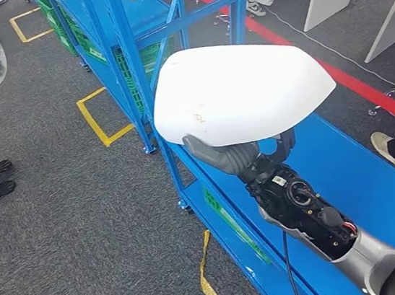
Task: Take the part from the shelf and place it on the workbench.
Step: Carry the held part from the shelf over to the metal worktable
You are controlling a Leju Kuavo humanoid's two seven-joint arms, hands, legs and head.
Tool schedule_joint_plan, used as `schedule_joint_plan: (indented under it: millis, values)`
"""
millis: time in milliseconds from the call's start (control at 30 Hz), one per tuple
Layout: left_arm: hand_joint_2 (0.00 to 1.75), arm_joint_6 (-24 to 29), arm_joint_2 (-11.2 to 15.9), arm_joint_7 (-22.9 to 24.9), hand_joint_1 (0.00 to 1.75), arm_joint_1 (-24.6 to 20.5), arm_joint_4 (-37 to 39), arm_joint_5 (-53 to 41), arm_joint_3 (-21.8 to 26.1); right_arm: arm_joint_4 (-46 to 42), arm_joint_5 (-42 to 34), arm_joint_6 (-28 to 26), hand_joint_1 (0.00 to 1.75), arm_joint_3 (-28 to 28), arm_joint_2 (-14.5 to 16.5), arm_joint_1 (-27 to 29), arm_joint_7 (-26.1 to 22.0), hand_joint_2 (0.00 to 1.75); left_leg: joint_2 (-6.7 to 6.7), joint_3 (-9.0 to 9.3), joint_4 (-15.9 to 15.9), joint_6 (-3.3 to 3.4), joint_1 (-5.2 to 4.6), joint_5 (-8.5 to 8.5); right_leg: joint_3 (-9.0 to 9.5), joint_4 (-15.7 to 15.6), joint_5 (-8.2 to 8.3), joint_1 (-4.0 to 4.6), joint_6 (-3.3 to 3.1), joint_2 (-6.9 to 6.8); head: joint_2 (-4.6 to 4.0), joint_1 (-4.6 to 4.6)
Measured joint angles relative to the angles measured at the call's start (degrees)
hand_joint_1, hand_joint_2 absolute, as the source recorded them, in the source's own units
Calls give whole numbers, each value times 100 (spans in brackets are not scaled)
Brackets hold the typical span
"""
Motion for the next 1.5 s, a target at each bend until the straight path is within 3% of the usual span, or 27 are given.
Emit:
schedule_joint_plan:
  millis: [33,67,133,200,333,400,467,500,533,567,633,667,733,833,900,967,1000,1033,1067,1167,1233,1333,1400,1500]
  values:
    - [175,0,-1,1,0,8,0,1,0,1,0,0,175,0,1,0,0,175,7,-4,-41,5,0,91,4,1,-5,6,-2,-23,0,-1]
    - [175,0,0,0,0,12,0,1,0,1,0,0,175,0,1,0,0,175,21,119,-325,17,-1,277,14,1,-12,9,1,-44,0,-1]
    - [175,0,4,0,0,3,0,0,0,0,0,-1,175,-1,2,-3,-2,175,130,547,-1210,56,-22,674,38,7,-39,27,31,-82,0,-9]
    - [175,0,8,0,0,-12,0,-2,0,0,0,-2,175,-2,2,-8,-1,175,205,785,-1709,113,-57,821,51,13,-69,52,80,-114,0,1]
    - [175,0,9,0,0,-12,0,-3,0,1,5,7,175,-4,2,-11,9,175,117,822,-1763,233,-61,807,26,131,-200,35,195,-126,0,28]
    - [175,0,8,0,0,-16,0,-4,0,1,13,23,175,-7,2,-8,23,175,79,854,-1779,292,-48,804,-229,691,-508,16,235,-36,0,55]
    - [175,0,7,1,0,-15,0,-4,0,2,19,39,175,-5,3,6,38,175,29,864,-1775,326,-63,791,-632,1515,-835,17,252,15,0,77]
    - [175,0,4,1,0,-13,0,-4,0,3,24,45,175,-3,3,16,45,175,-5,870,-1774,333,-72,785,-775,1769,-877,17,252,22,0,80]
    - [175,0,1,1,0,-11,0,-4,0,4,30,52,175,-2,4,24,52,175,-43,881,-1772,337,-79,778,-818,1804,-804,18,241,28,0,84]
    - [175,0,-3,2,0,-9,0,-4,0,5,36,56,175,-3,4,27,60,175,-85,899,-1771,337,-83,769,-748,1596,-619,21,220,39,0,89]
    - [175,0,-13,2,0,-9,0,-4,0,5,46,66,175,-6,4,21,74,175,-160,936,-1771,322,-87,746,-406,785,-157,32,154,133,0,96]
    - [175,0,-17,3,0,-11,0,-2,0,5,50,72,175,-7,4,14,81,175,-192,937,-1765,307,-91,740,-238,425,-15,40,127,188,0,91]
    - [175,1,-21,3,0,-6,0,5,0,4,56,86,175,-4,6,-2,94,175,-241,901,-1759,264,-91,746,-81,108,22,56,96,248,0,86]
    - [175,11,-13,3,0,16,0,13,0,4,64,94,175,-1,8,-20,100,175,-240,861,-1717,180,-82,708,-13,-11,30,35,42,179,0,84]
    - [175,31,-1,0,0,10,0,18,0,5,67,97,175,1,9,-34,99,175,-120,665,-1285,129,-78,461,32,-73,51,12,-6,115,0,52]
    - [175,42,-1,-3,0,9,0,30,0,11,67,103,175,13,10,-40,99,175,-40,256,-494,79,-60,132,34,-77,47,18,-24,45,0,18]
    - [175,41,-4,-3,0,18,0,43,0,20,65,107,175,21,11,-38,101,175,-30,88,-203,53,-45,59,33,-77,44,18,-25,10,0,11]
    - [175,39,-8,-3,0,28,0,58,0,31,61,110,175,28,11,-39,101,175,-19,14,-106,30,-28,87,32,-76,39,17,-24,-24,0,8]
    - [175,33,-8,-2,0,37,0,80,0,42,56,116,175,32,11,-39,101,175,1,59,-239,11,-9,214,34,-72,32,14,-18,-55,0,5]
    - [175,1,1,9,0,36,0,147,0,57,38,143,175,39,11,-53,99,175,135,587,-1348,-16,22,724,34,-18,-20,10,56,-133,0,-3]
    - [175,-17,-1,39,0,33,0,193,1,70,25,156,175,45,11,-81,97,175,157,746,-1683,50,0,802,21,27,-59,26,129,-171,0,7]
    - [175,-32,-1,107,0,50,0,242,2,98,3,168,175,64,11,-117,97,175,78,750,-1686,187,-26,798,11,74,-122,4,219,-186,0,37]
    - [175,23,3,125,0,48,0,243,2,107,-6,182,175,70,13,-117,92,175,40,771,-1698,258,-23,802,-162,469,-374,-19,262,-108,0,58]
    - [175,155,4,126,0,51,0,213,2,129,-9,213,175,74,13,-91,85,175,-27,780,-1698,312,-52,793,-727,1663,-871,-20,269,-1,0,95]
